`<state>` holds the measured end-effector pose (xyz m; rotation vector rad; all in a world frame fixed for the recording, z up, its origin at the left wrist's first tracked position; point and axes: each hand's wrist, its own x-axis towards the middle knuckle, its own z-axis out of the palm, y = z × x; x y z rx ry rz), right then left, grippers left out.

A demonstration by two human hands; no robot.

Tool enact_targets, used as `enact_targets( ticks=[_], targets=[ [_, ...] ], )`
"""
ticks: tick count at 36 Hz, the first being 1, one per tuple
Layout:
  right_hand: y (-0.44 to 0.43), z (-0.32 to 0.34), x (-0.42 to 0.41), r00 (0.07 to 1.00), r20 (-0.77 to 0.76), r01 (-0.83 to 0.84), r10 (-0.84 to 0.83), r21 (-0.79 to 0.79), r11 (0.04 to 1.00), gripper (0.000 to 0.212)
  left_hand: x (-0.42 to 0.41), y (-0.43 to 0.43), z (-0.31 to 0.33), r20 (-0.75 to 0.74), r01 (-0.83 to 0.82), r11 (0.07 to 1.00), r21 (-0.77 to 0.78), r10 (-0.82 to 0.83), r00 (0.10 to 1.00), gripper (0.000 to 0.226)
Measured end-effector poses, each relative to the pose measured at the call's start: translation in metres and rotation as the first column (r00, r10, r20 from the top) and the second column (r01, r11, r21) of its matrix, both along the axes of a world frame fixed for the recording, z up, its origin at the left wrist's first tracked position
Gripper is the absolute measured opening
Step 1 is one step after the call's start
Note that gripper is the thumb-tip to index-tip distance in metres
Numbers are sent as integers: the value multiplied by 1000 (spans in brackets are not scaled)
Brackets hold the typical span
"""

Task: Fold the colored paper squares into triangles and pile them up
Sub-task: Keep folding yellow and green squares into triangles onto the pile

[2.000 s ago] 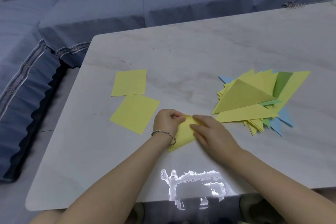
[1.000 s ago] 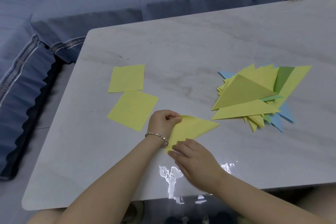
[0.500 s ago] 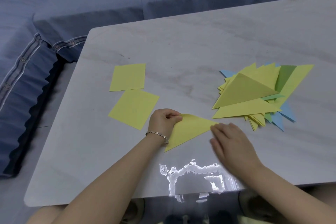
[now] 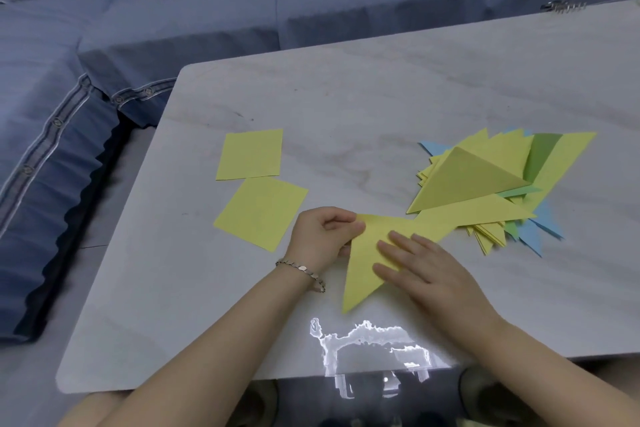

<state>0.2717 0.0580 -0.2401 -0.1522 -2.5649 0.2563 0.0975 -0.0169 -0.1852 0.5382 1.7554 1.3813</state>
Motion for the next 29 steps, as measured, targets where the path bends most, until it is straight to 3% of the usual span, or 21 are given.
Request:
enact_targets(
  ticks=[5, 8, 10, 12, 16, 19, 23, 25, 29],
  targets=[
    [43, 12, 12, 985, -132, 112, -108, 16, 994, 35, -19, -7, 5, -33, -68, 998, 0, 68, 997, 16],
    [67, 22, 23, 961, -211, 203, -180, 90, 975, 44, -42, -16, -8, -375, -181, 976, -120, 124, 919, 7],
    [78, 21, 29, 945, -206, 279, -252, 111, 954, 36, -58, -25, -19, -580, -247, 943, -224, 75, 811, 26],
    [83, 12, 30, 915, -111, 395, -388, 52, 917, 31, -71, -32, -27, -680, -323, 891, -319, 22, 733, 43],
    [84, -17, 22, 792, 277, 566, -544, -1, 824, 31, -88, -39, -36, -671, -402, 721, -565, -117, 733, 74],
    [92, -27, 14, 731, 353, 619, -584, 17, 785, 34, -99, -39, -35, -627, -392, 641, -659, -182, 757, 88],
    [91, -21, 1, 701, 317, 680, -639, -25, 733, 28, -112, -36, -27, -589, -384, 582, -717, -212, 780, 101],
    [81, -14, -4, 764, 225, 633, -605, -74, 771, 22, -118, -33, -24, -565, -371, 562, -739, -217, 796, 102],
    [50, -2, -13, 895, 81, 446, -439, -155, 881, 29, -125, -30, -21, -508, -357, 479, -802, -231, 830, 100]
  ],
)
